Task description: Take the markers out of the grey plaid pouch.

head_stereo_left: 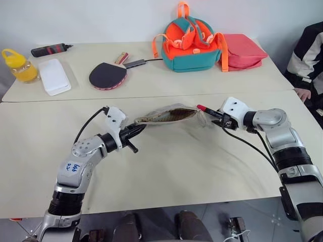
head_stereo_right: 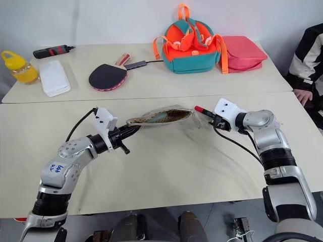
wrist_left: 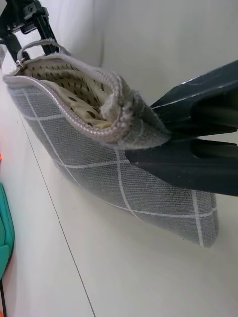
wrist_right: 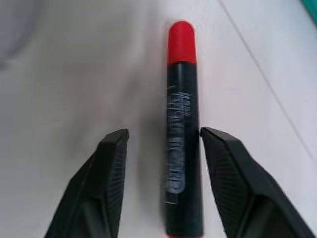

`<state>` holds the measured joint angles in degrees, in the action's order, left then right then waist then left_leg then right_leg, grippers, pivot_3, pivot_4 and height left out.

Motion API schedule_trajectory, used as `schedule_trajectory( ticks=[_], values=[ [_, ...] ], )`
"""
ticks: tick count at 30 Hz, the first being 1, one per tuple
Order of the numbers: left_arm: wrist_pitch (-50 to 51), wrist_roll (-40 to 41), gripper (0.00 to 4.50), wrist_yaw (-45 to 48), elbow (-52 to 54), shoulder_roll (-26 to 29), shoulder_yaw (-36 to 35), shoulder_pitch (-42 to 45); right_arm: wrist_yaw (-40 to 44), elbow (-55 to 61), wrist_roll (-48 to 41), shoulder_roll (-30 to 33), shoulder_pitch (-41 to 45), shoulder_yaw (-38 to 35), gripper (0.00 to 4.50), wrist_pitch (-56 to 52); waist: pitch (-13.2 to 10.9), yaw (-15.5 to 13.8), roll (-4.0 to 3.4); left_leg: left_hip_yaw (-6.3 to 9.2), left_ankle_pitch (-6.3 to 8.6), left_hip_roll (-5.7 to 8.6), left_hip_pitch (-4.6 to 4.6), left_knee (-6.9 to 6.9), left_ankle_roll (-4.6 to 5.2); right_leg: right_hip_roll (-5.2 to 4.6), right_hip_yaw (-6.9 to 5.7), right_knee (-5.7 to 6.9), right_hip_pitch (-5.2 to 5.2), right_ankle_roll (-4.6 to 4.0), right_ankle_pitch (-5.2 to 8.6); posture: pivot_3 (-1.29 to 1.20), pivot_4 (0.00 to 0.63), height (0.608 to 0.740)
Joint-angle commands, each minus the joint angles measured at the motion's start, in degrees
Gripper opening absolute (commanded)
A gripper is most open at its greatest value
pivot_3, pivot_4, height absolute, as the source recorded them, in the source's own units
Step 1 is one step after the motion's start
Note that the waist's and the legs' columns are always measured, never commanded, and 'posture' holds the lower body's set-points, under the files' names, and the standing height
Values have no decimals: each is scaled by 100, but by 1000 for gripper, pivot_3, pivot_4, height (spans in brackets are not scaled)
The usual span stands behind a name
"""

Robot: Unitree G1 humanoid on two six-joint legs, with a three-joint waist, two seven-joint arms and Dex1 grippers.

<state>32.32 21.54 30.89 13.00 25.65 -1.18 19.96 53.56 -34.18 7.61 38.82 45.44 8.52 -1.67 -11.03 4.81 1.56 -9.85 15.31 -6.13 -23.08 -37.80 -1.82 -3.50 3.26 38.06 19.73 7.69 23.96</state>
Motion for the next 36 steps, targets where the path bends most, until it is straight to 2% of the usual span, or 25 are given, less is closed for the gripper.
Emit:
schedule_trajectory(
  ticks=[1,5,9,14,17,20,22,25,30,36],
  values=[
    [-102,-14,0,31,141,-1,-21,70,143,107,-57,87,-73,-15,2445,-53,0,1,0,0,0,0,0,0,0,0,0,0,0,0,0,0,150,740],
    [-70,0,0,4,185,-30,-19,68,80,361,-145,120,113,-159,2445,-46,0,0,0,0,0,0,0,1,0,0,0,0,1,0,0,0,150,740],
    [-52,12,0,-13,203,-57,-12,72,254,908,-599,48,544,-414,2445,-447,-3,9,-5,-6,0,0,-2,1,0,-1,8,4,10,0,0,0,150,740],
    [-53,7,0,9,151,-89,24,167,806,2332,-1723,-223,855,-612,2445,-1648,-4,-4,-6,-2,1,-3,-2,3,-3,1,4,16,17,0,0,0,150,740],
    [-15,39,0,-4,112,-127,7,263,788,2865,-1883,-325,893,-554,2445,-1818,-4,-29,-6,0,3,-3,-5,6,-4,0,1,14,18,0,0,0,150,740],
    [202,243,0,-135,102,-281,-136,449,820,3451,-2346,-590,835,-521,1807,-2221,-4,-63,-6,0,4,2,-12,3,-1,-4,1,9,19,2,-1,0,150,740],
    [449,489,0,-233,151,-421,-308,569,885,3666,-2110,-574,660,-241,1149,-1883,-4,-101,-5,0,5,1,-15,1,0,-3,1,10,22,2,-1,0,150,740],
    [544,522,0,-219,206,-399,-311,668,553,3303,-1268,-572,461,278,101,-1022,-4,-125,-5,0,5,0,-17,-5,-1,-2,1,10,25,3,-1,0,150,740],
    [654,569,0,-223,312,-416,-254,659,395,2760,-646,-552,483,666,40,-317,-4,-115,-5,-13,5,1,-18,-6,-1,-2,10,13,35,2,-1,0,150,740],
    [952,719,0,-82,606,-276,-208,579,927,2961,-940,-432,565,573,40,-590,-4,-111,-5,-14,5,-1,-21,-6,-2,-2,12,25,53,2,-1,0,150,740]
  ],
)
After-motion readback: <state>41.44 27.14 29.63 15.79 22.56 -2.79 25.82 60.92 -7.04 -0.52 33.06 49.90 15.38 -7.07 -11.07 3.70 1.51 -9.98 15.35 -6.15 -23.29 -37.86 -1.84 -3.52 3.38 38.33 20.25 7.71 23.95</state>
